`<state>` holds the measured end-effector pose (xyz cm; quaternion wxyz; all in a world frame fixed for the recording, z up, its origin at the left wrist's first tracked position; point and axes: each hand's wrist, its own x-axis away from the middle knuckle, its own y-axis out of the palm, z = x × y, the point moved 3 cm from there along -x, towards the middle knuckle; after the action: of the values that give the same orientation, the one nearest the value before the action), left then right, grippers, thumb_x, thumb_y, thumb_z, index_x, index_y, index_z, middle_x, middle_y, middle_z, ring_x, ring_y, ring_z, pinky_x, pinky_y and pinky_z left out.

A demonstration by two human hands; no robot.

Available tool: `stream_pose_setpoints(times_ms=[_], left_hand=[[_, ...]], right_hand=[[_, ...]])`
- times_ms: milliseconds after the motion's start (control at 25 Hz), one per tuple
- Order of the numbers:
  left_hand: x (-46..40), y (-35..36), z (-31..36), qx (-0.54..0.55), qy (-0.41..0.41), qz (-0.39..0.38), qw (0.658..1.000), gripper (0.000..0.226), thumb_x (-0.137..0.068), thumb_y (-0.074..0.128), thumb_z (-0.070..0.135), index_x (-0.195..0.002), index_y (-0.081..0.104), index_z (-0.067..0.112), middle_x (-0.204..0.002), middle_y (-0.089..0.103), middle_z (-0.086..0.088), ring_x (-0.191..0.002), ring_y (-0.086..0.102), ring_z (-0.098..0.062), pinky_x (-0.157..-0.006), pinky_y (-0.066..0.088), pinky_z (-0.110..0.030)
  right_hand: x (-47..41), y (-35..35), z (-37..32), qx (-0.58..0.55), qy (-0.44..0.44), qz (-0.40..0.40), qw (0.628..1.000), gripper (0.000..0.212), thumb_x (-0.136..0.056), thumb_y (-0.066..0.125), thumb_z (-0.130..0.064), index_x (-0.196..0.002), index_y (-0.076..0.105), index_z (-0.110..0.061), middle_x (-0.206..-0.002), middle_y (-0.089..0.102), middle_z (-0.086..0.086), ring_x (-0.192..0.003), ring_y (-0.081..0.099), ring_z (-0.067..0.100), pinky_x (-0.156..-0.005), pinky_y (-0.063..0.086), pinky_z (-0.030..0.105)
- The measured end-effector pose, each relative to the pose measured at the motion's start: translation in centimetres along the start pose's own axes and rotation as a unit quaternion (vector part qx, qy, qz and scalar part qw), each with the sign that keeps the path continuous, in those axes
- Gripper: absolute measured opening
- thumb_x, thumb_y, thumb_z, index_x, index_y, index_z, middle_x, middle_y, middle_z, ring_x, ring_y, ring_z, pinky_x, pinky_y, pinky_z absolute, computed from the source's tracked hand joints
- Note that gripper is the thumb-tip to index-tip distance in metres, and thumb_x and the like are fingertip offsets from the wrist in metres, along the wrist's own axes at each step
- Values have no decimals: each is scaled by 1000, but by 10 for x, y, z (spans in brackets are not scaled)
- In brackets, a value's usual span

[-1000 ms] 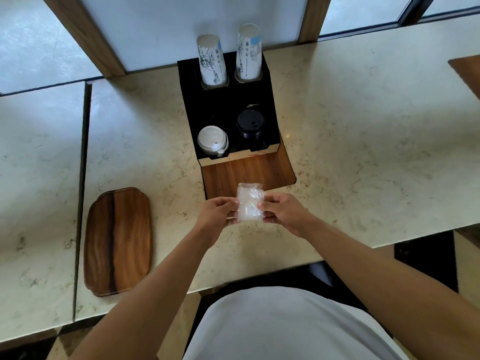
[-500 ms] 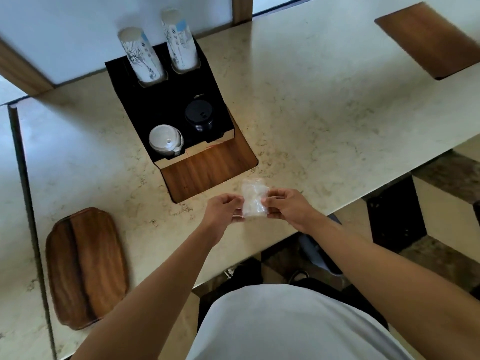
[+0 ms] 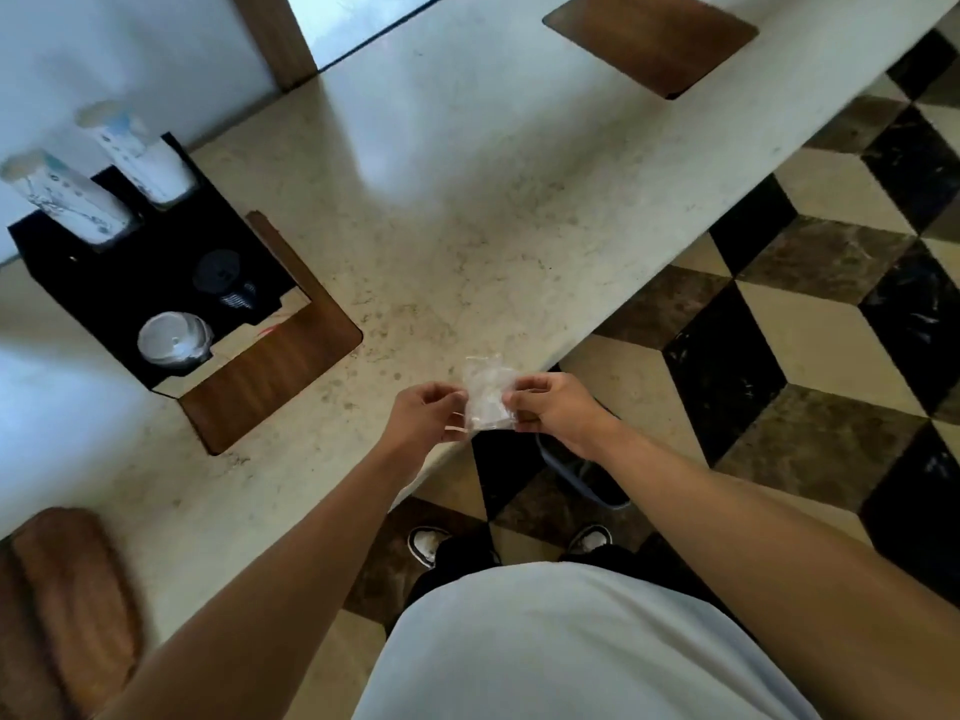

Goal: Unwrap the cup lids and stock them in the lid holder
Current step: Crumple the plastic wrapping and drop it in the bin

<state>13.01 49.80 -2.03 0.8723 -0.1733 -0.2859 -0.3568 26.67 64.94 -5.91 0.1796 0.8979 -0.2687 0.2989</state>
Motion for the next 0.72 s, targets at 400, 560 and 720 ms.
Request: stream_pose_setpoints(times_ms=[400, 560, 720], left_hand=[[0, 171, 15, -135, -12, -76, 988, 10, -98, 65, 10, -105, 71, 5, -91, 77, -16, -79, 76, -26, -66, 64, -32], [-9, 217, 8, -206, -22, -158, 966, 13, -96, 70, 14, -104, 72, 5, -94, 77, -17, -90, 76, -33, -73, 66, -39], [-22, 243, 0, -272, -24, -199, 941, 3, -96, 70, 14, -97, 72, 12, -89, 77, -15, -87, 76, -30, -69, 66, -36]], right_hand=[[70, -154, 38, -66, 6, 134, 989, 15, -86, 81, -13, -99, 73, -16, -84, 80, -1, -74, 77, 9, -65, 59, 23], [95, -183, 62, -96, 27, 241, 965, 19, -84, 84, -14, -94, 70, -21, -89, 76, 1, -73, 75, 8, -62, 58, 22], [109, -190, 85, -139, 52, 297, 943, 18, -84, 83, -13, -95, 70, -17, -86, 75, 2, -68, 73, 7, -64, 58, 23]])
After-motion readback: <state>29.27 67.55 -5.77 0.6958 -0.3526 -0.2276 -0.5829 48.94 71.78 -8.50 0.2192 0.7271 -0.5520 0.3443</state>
